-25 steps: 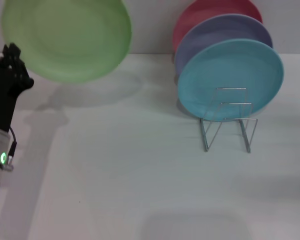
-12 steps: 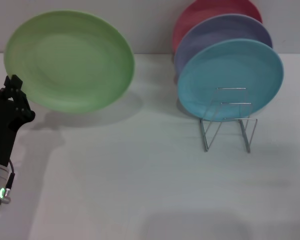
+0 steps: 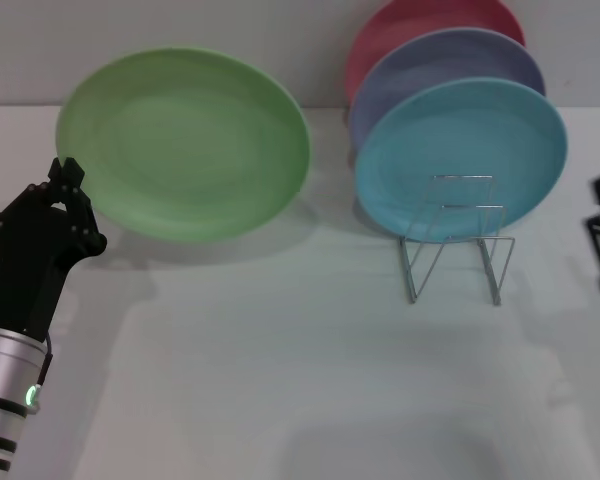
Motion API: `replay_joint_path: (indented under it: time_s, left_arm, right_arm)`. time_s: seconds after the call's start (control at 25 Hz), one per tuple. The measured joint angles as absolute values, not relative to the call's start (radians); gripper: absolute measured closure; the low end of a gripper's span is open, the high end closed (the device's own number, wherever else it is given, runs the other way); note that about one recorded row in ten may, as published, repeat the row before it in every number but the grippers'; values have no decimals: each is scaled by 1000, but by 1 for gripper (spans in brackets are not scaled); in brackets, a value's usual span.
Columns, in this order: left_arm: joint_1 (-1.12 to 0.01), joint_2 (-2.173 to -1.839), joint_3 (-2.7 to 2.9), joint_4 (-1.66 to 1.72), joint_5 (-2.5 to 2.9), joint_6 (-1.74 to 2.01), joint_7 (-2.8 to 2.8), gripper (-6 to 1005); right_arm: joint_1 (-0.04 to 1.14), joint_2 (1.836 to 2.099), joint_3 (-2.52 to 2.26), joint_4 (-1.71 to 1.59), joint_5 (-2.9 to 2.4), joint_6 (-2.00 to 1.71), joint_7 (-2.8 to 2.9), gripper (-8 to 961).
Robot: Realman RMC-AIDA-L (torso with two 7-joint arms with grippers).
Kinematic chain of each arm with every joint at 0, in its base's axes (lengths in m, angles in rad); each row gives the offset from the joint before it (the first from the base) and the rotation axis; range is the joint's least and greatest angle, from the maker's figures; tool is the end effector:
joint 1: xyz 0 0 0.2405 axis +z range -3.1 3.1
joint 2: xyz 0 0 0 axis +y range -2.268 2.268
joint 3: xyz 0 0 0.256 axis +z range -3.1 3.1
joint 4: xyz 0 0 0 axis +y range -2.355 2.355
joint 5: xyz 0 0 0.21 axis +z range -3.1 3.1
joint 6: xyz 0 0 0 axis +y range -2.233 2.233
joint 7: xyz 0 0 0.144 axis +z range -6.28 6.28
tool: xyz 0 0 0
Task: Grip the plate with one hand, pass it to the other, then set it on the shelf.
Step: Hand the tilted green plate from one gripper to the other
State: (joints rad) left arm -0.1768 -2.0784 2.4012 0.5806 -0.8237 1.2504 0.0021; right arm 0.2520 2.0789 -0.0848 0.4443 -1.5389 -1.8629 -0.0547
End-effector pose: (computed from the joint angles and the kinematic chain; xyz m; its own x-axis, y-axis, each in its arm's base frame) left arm -0.2767 0.2738 -0.0443 0.5795 -0.1646 0.7982 0.7656 -0.2258 -0.6024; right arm 0.2765 0.2070 -0.0288 0.5129 0.3950 -0.7622 -0.7504 -0.2250 -0.6216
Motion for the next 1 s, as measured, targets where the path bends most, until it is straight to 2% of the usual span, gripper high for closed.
replay_joint_path:
  time_s: [0.44,1.0]
  left_arm:
    - [-178,-2080,2529,646,-1034,1255,202,960]
    - [-151,-2080,2697,789,-1331,1297,481,958]
  right_arm:
    - [450,2077,-121,600,-1581,-1579,-175,255]
    - [548,2077,-102,606,-1656,-1347,-158,254]
